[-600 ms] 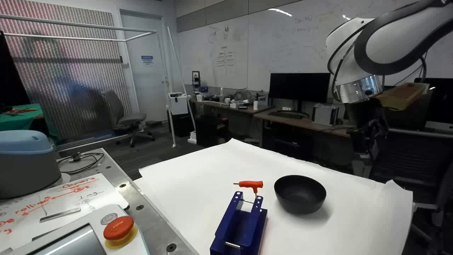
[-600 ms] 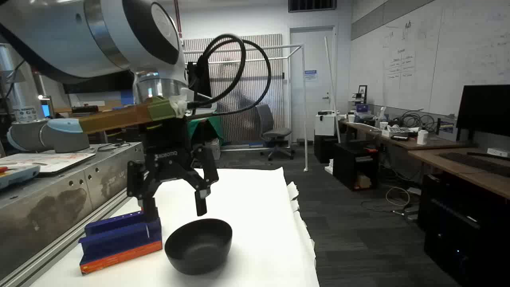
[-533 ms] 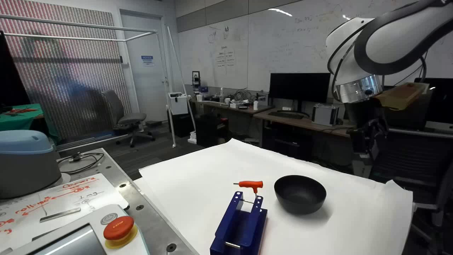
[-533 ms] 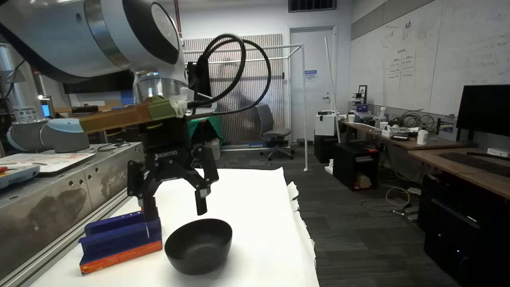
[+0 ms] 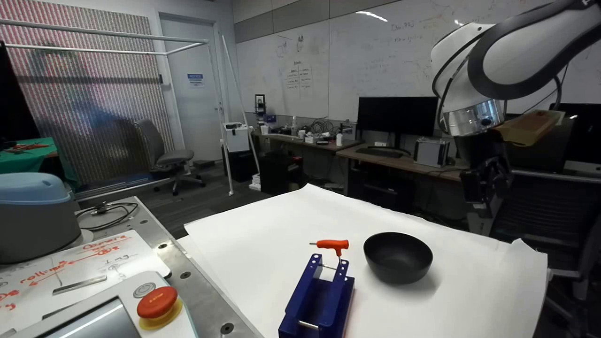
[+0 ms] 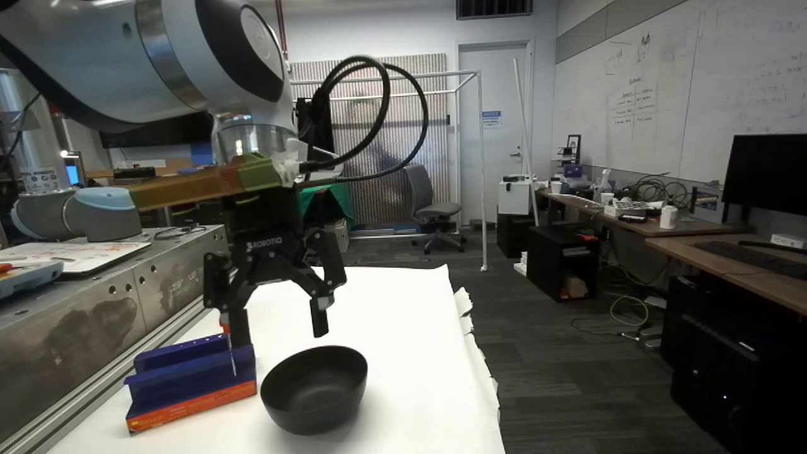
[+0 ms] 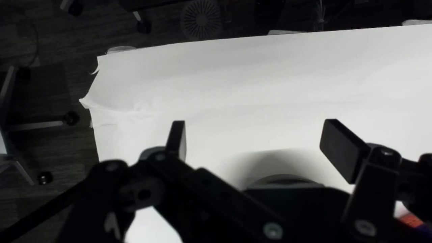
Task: Put the metal object with the orange handle in the black bowl
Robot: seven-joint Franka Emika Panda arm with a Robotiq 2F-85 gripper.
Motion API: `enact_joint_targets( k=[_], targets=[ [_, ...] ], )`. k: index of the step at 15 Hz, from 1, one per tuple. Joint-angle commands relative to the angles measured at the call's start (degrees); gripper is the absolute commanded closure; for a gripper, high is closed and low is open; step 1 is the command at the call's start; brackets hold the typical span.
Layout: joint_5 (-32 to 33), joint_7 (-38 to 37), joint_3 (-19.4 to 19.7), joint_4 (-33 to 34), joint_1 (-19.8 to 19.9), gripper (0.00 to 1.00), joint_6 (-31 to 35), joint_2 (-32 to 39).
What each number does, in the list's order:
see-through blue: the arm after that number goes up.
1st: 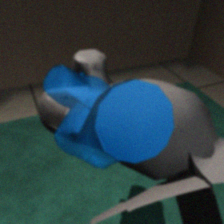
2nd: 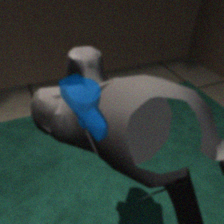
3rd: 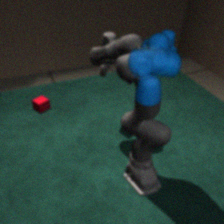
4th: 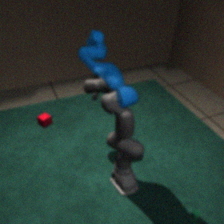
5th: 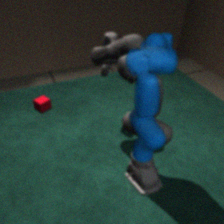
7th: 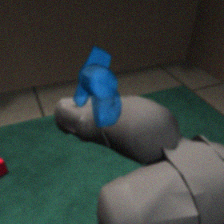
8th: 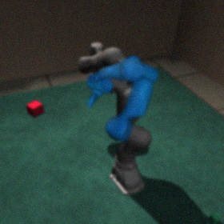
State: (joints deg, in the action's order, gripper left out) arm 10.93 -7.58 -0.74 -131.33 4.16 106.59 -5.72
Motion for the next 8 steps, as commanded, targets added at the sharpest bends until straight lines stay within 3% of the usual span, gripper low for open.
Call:
enact_joint_targets(
  k=[1,8],
  targets=[
    [-0.5,3.2,-0.4,7.5,-2.4,0.00,2.7,6.8],
    [-0.6,8.6,-3.2,26.6,-7.2,0.00,4.9,23.3]
  ],
)
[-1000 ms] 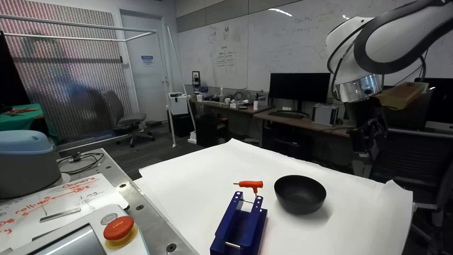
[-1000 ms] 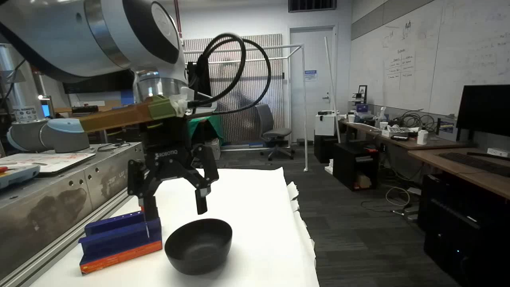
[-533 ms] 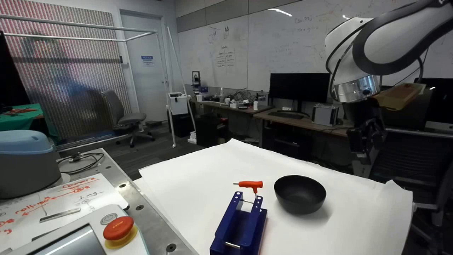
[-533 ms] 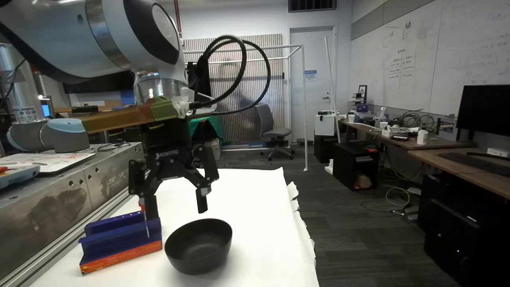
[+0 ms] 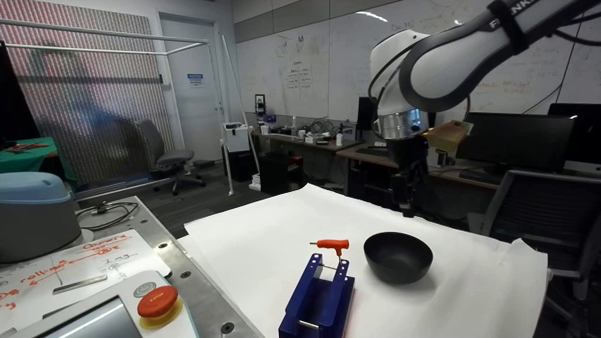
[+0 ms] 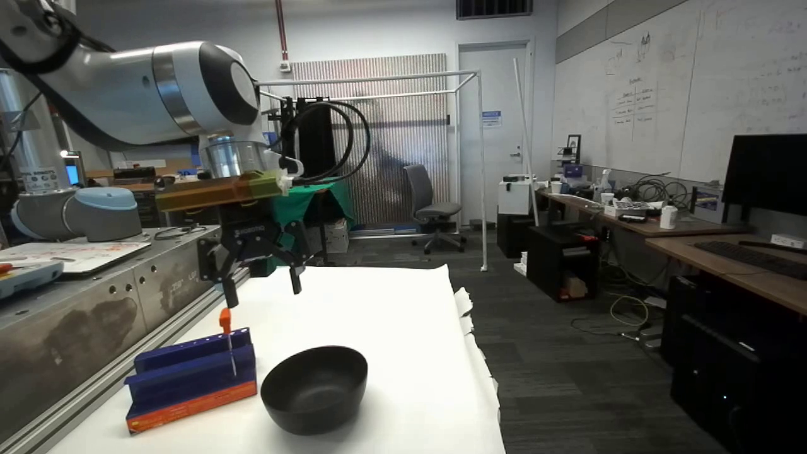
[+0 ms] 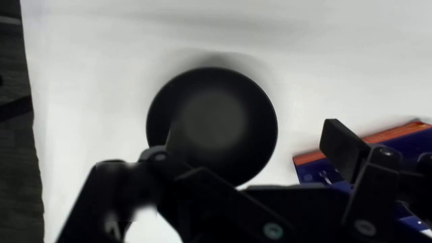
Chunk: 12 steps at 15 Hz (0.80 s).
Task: Put the metal object with the orange handle in the black bowl
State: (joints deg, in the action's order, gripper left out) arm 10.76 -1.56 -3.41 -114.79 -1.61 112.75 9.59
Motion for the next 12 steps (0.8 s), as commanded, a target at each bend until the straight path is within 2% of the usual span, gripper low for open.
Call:
enact_joint_targets(
  k=[1,6,12],
  targets=[
    [-0.5,2.7,-0.8,12.7,-2.1,0.00,-1.3,10.4],
    [-1.0,6.0,-2.0,23.0,-4.4,0.00,-3.6,20.5],
    [-1.9,10.3,-3.3,31.0,-5.9,0.00,-6.6,28.6]
  ],
)
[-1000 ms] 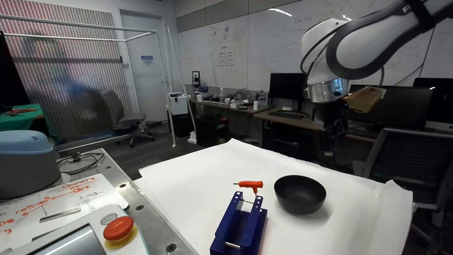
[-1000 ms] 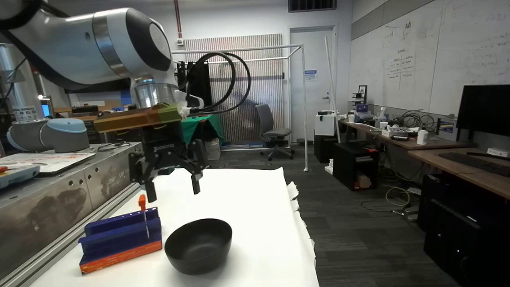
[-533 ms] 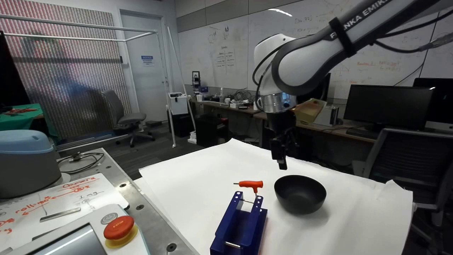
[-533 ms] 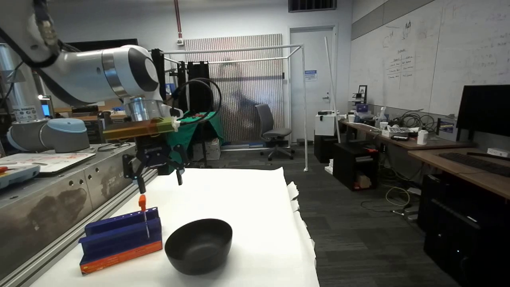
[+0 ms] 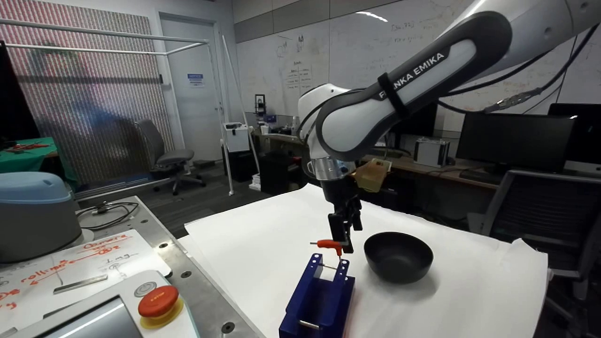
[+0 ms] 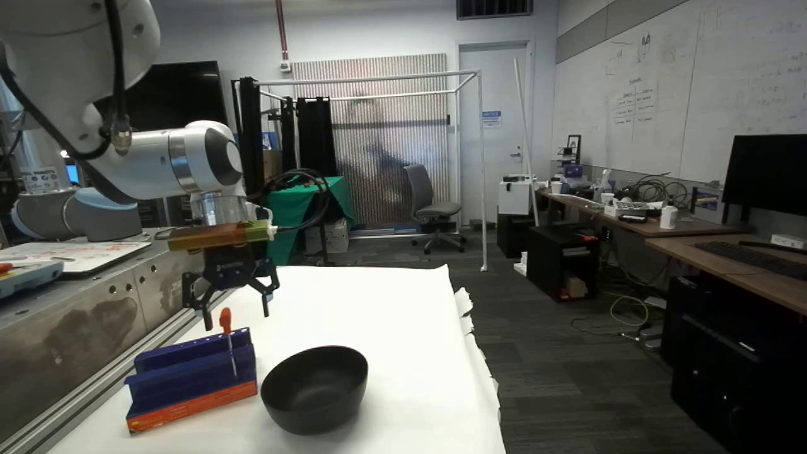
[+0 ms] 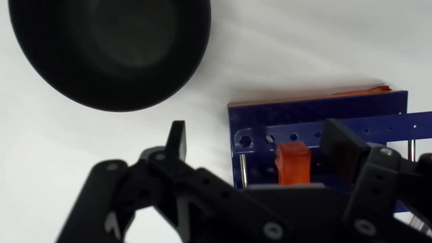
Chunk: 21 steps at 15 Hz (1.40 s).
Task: Put the metal object with the orange handle in the black bowl
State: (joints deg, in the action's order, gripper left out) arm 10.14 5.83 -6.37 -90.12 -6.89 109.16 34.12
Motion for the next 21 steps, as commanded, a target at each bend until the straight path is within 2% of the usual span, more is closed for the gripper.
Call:
enact_joint_targets(
  k=[1,2,3,4,7,12,14,15,21],
  targets=[
    [-1.4,2.9,-0.5,7.2,-0.9,0.00,-2.7,5.0],
    [-1.3,3.0,-0.5,8.0,-1.1,0.00,-2.6,5.7],
    [-1.1,2.9,-0.5,8.6,-1.4,0.25,-2.4,6.1],
    [-0.8,2.8,-0.4,9.1,-1.7,0.26,-2.3,6.6],
    [-0.7,2.7,-0.4,9.6,-2.2,0.51,-1.5,6.8],
    [-0.6,1.5,0.0,10.0,-2.7,0.88,-2.6,6.0],
    [-0.8,1.2,0.0,10.3,-2.7,0.91,-4.3,5.4],
    [-0.8,1.2,0.0,10.6,-2.9,0.87,-5.5,4.9],
    [0.3,-4.8,0.7,8.9,-4.9,0.86,-6.9,-1.8]
  ],
)
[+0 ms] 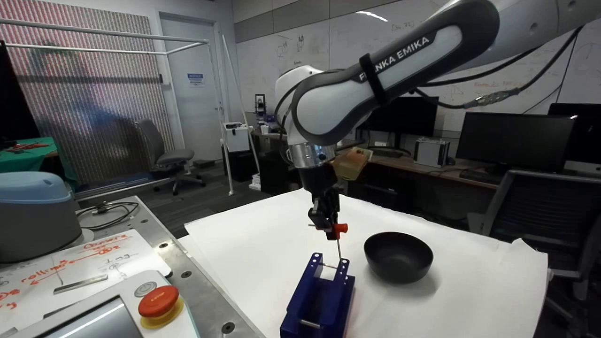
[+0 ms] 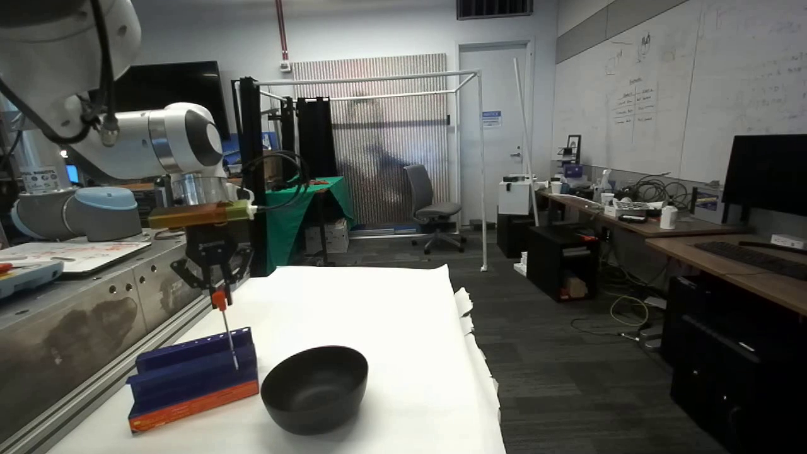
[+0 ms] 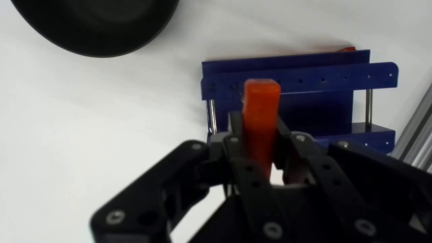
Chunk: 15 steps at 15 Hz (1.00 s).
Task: Put the metal object with the orange handle in the black bowl
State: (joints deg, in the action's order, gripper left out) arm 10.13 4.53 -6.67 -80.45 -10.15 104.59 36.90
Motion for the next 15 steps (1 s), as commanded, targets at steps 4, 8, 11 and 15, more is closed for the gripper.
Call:
enact_joint_targets(
  k=[4,8,11,15],
  targets=[
    [2.7,-13.9,3.5,-1.6,-2.9,0.86,-3.4,-9.0],
    [7.2,-21.7,7.0,-0.6,-2.4,0.85,-5.6,-7.3],
    [8.8,-26.3,9.6,1.0,-1.7,0.85,-8.8,-2.9],
    [7.7,-30.4,11.9,4.6,-0.9,0.86,-14.9,5.1]
  ],
)
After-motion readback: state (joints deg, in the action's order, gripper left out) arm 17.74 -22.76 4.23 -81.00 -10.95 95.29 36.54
